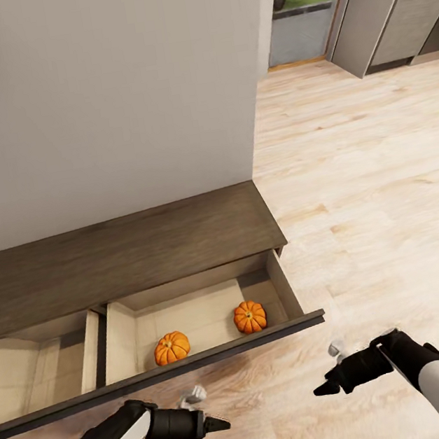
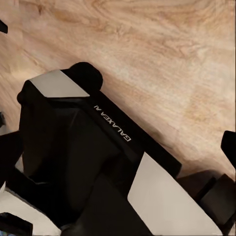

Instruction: Place each of the two pumpkins and all three candles from the living room inside a cabinet in the living room (use any cabinet), then make sure every cabinet is closed, and position the cauldron so it is next to a table in the living room.

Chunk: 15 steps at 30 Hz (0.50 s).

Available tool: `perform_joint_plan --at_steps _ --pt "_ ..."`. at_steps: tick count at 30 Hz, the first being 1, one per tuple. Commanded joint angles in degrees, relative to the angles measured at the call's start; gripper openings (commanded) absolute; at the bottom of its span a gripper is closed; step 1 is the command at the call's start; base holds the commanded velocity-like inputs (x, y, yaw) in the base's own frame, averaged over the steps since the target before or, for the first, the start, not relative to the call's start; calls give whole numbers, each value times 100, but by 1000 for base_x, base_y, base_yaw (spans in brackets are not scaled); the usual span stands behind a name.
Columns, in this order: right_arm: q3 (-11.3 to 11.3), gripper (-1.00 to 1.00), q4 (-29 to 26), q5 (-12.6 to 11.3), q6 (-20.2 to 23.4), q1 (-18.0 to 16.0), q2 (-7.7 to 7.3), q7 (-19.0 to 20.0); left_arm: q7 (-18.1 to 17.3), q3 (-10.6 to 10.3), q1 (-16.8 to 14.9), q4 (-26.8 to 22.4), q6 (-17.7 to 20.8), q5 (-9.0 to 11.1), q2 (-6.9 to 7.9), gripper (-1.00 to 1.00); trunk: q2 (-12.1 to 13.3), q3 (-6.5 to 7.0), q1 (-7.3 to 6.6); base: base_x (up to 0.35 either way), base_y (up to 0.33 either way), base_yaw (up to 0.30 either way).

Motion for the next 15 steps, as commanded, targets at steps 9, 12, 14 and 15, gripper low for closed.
perform_joint_plan --at_steps 9,12,14,15 --pt "-3 100 6 -42 -496 229 395 -1061 929 9 127 994 -663 -15 -705 100 0 0 0 0 0 0" --pt "-3 100 48 -7 -830 274 668 -2041 1651 11 132 1013 -937 13 -738 100 0 0 0 0 0 0" --pt "2 100 145 6 -1012 311 821 -2613 2041 11 145 1011 -1073 20 -759 100 0 0 0 0 0 0" --pt "3 100 240 14 -1147 329 930 -2987 2279 14 174 1015 -1191 28 -803 100 0 0 0 0 0 0"
